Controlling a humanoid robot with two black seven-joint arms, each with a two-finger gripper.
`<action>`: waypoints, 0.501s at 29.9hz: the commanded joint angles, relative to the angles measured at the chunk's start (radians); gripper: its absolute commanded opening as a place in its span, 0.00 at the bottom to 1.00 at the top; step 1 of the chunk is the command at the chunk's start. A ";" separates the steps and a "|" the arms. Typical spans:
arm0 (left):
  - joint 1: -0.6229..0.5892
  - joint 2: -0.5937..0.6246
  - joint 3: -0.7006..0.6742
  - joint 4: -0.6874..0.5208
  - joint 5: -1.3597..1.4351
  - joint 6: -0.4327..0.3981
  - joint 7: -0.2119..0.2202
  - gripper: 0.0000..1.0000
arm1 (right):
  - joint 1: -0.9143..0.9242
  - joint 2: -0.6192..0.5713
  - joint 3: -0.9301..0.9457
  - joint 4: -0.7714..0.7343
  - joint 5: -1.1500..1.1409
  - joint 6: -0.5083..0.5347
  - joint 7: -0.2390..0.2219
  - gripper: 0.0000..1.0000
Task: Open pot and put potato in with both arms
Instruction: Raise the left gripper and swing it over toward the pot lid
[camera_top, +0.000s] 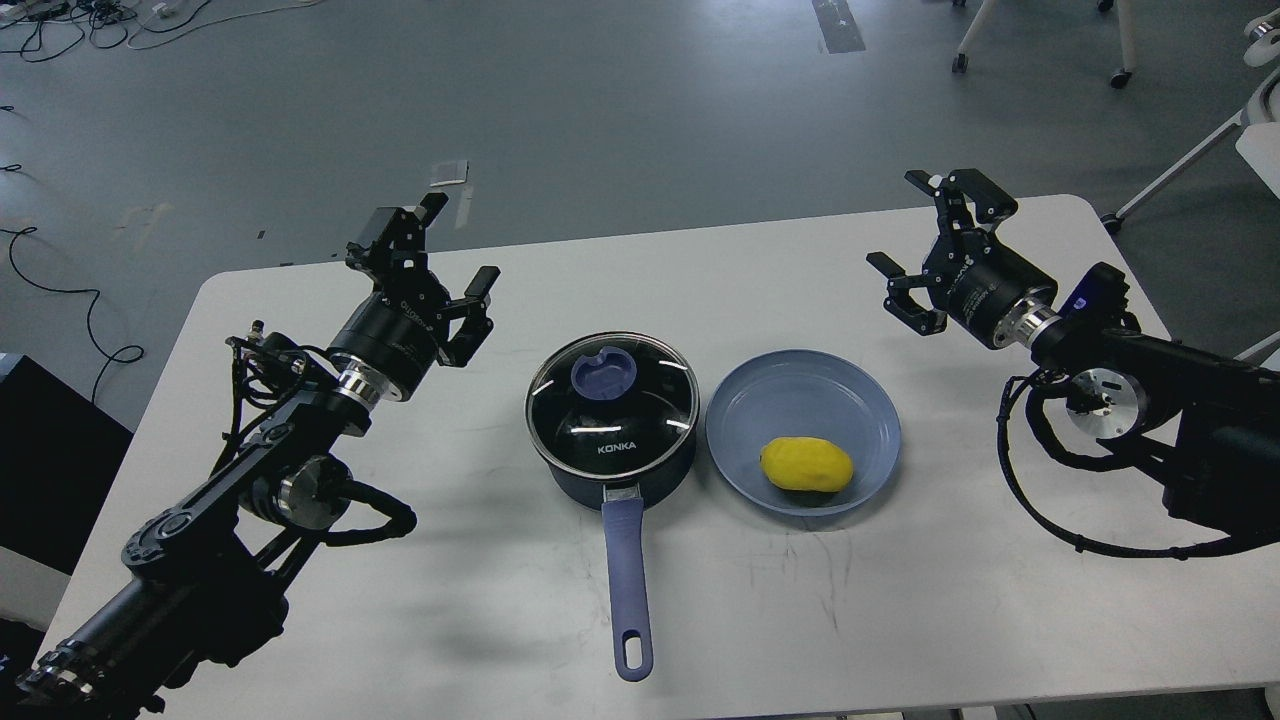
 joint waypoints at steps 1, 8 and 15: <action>0.010 -0.011 -0.003 -0.002 0.000 0.000 0.000 0.98 | -0.003 0.003 0.000 -0.001 0.000 0.000 0.000 0.97; 0.013 -0.002 -0.007 0.000 -0.005 -0.005 0.004 0.98 | -0.006 -0.023 -0.003 0.007 -0.018 0.018 0.000 0.99; -0.010 0.044 0.005 0.018 0.000 -0.042 0.003 0.98 | 0.027 -0.083 -0.005 0.019 -0.086 0.072 0.000 0.99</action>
